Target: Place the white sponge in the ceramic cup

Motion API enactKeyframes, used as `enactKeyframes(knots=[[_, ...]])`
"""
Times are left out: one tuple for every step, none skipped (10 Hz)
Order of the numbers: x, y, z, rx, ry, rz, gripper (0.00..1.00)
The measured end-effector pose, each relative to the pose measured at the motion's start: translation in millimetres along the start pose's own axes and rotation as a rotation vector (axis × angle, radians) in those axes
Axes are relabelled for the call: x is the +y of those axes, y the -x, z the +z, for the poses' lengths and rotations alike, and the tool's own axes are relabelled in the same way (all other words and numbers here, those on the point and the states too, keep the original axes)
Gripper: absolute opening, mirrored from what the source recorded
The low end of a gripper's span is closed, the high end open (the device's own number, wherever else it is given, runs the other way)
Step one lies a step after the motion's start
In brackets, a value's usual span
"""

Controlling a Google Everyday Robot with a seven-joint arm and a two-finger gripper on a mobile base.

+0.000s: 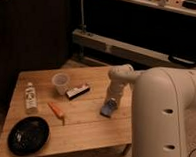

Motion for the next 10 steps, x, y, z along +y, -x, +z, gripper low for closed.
enactKeyframes(knots=[[1, 4, -15, -0.038, 0.015, 0.011, 0.0], [0, 14, -35, -0.095, 0.036, 0.019, 0.0], [2, 23, -56, -0.148, 0.056, 0.018, 0.0], [9, 31, -77, -0.199, 0.079, 0.009, 0.0], [19, 40, -100, -0.254, 0.106, -0.008, 0.0], [28, 50, -121, -0.309, 0.136, -0.028, 0.0], [41, 59, -137, -0.357, 0.164, -0.06, 0.0], [54, 65, -145, -0.385, 0.186, -0.087, 0.0], [84, 71, -158, -0.428, 0.224, -0.139, 0.0], [111, 76, -171, -0.468, 0.256, -0.189, 0.0]])
